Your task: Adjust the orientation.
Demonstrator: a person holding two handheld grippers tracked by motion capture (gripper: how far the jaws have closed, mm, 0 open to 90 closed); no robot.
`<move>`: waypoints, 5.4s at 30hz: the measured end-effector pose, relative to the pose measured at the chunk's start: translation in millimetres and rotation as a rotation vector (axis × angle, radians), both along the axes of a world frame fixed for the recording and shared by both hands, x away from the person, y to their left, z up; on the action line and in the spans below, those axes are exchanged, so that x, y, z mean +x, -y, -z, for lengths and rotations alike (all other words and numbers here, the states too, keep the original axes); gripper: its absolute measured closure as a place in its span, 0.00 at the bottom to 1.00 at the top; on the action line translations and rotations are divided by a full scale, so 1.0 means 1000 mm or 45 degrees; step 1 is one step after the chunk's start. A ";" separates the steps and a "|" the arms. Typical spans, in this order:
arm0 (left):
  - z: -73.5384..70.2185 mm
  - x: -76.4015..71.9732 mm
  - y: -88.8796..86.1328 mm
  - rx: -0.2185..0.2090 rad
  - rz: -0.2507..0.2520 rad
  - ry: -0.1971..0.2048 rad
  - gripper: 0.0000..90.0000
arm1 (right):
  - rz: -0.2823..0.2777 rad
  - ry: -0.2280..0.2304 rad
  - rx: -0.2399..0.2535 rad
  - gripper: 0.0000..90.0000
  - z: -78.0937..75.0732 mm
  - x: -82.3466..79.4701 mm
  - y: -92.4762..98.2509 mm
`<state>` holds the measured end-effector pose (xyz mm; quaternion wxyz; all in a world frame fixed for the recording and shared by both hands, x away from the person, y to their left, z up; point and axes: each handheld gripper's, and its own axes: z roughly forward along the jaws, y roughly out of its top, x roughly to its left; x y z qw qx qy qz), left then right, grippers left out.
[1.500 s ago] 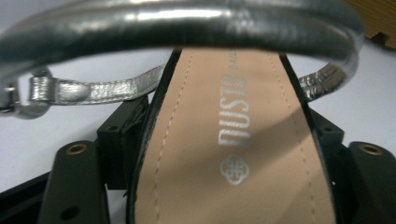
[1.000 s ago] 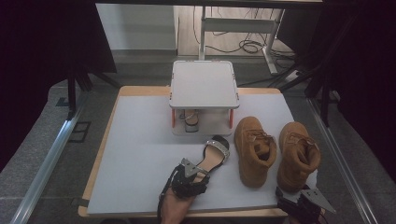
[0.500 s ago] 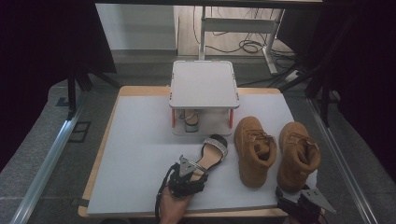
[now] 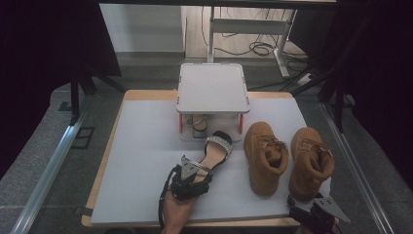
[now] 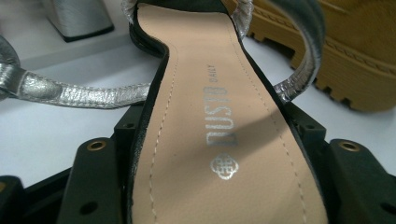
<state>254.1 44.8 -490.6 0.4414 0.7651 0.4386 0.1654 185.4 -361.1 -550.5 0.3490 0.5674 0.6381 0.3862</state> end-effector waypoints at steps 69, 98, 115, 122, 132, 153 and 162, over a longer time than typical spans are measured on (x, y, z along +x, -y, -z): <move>0.016 0.139 0.085 0.056 -0.294 -0.043 0.43 | -0.007 0.006 -0.003 0.00 0.001 0.000 0.001; 0.022 0.161 0.101 0.049 -0.391 -0.074 0.31 | -0.011 0.007 -0.003 0.00 0.001 -0.001 0.001; 0.017 0.129 0.086 0.086 -0.275 -0.093 0.29 | -0.008 0.011 -0.002 0.00 0.001 0.000 0.001; 0.013 0.109 0.072 0.104 -0.213 -0.063 0.36 | -0.008 0.007 -0.004 0.00 0.001 -0.001 0.001; 0.007 0.094 0.052 0.068 -0.104 -0.029 0.62 | -0.007 0.007 -0.004 0.00 0.001 0.000 0.001; 0.014 0.105 0.070 0.207 -0.011 0.036 0.99 | -0.007 0.008 -0.004 0.00 0.001 -0.001 0.001; 0.013 0.119 0.077 0.251 -0.014 0.046 0.99 | -0.008 0.008 -0.004 0.00 0.001 -0.001 0.001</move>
